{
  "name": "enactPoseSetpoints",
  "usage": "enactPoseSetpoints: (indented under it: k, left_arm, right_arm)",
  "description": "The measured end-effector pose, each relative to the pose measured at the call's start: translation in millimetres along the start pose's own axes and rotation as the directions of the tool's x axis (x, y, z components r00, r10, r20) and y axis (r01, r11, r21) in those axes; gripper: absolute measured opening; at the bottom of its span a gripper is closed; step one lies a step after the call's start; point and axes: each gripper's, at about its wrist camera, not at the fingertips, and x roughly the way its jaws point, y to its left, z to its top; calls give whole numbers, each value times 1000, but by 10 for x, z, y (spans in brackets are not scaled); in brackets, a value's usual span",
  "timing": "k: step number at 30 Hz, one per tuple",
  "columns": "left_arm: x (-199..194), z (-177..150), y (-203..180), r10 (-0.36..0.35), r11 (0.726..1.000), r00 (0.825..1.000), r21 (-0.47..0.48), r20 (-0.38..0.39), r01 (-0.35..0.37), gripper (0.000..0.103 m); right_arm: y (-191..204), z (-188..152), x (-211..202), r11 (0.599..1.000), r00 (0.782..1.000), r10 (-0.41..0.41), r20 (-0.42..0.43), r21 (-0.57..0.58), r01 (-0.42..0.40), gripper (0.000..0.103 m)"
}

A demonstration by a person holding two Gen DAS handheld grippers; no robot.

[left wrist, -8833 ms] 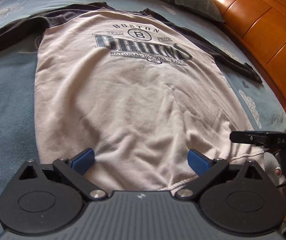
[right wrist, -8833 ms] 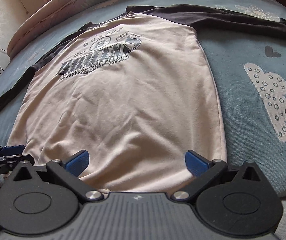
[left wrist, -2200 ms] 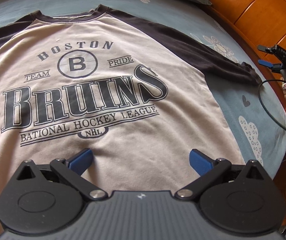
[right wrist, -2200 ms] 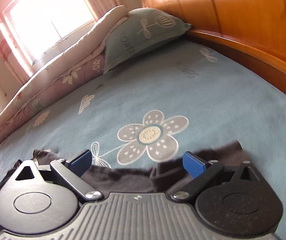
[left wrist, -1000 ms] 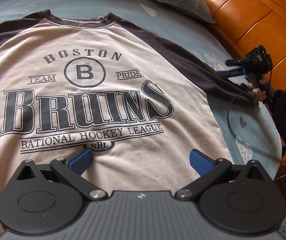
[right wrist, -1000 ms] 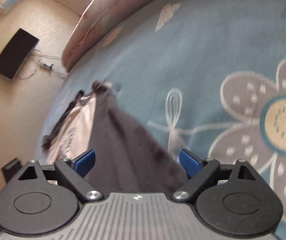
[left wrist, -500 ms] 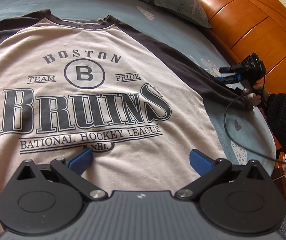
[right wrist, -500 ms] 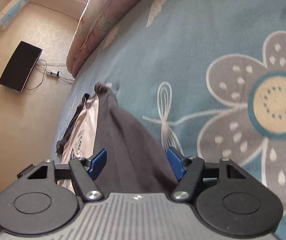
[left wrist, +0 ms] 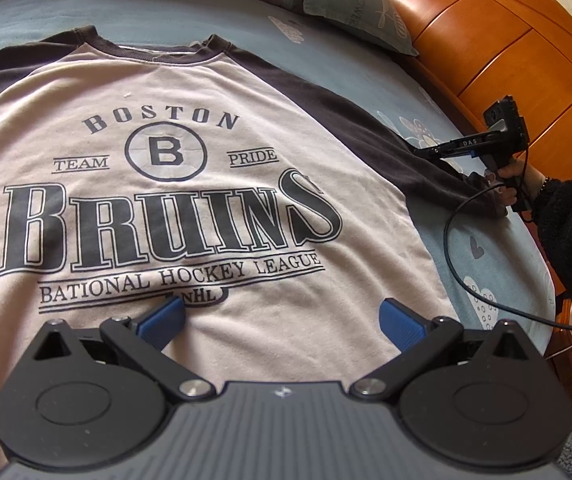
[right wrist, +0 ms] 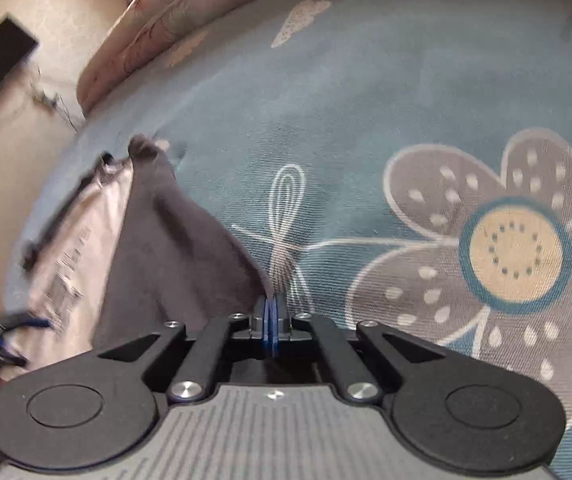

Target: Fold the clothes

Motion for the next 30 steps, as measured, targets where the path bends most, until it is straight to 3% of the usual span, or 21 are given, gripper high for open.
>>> enactPoseSetpoints:
  k: [2, 6, 12, 17, 21, 25, 28, 30]
  left_arm:
    - [2, 1, -3, 1, 1000, 1000, 1, -1, -1, 102]
    - [-5, -7, 12, -6, 1000, 1000, 0, 2, 6, 102]
    - [-11, -3, 35, -19, 1000, 1000, -9, 4, 19, 102]
    - [-22, -9, 47, -24, 1000, 1000, -12, 8, 24, 102]
    - [-31, -6, 62, -31, 999, 999, -14, 8, 31, 102]
    - [-32, -1, 68, -35, 999, 999, -16, 10, 35, 102]
    - [-32, 0, 68, -35, 999, 999, -16, 9, 35, 102]
    - [-28, 6, 64, -33, 999, 999, -16, 4, 33, 102]
  right_arm:
    - [197, 28, 8, 994, 997, -81, -6, -80, 80, 0]
    - [340, 73, -9, 978, 988, -152, 1, -148, 151, 1]
    - [316, 174, -121, 971, 978, -198, 70, -125, 205, 1]
    - [254, 162, 7, 960, 964, -261, 57, -88, 265, 2]
    - [388, 212, -129, 946, 944, -306, 121, -75, 316, 15]
    - [819, 297, -74, 966, 972, -186, 144, -153, 207, 22]
    - [1157, 335, 300, 968, 993, -105, 61, -223, 116, 37]
    - [1234, 306, 550, 966, 993, -116, -5, -232, 111, 40]
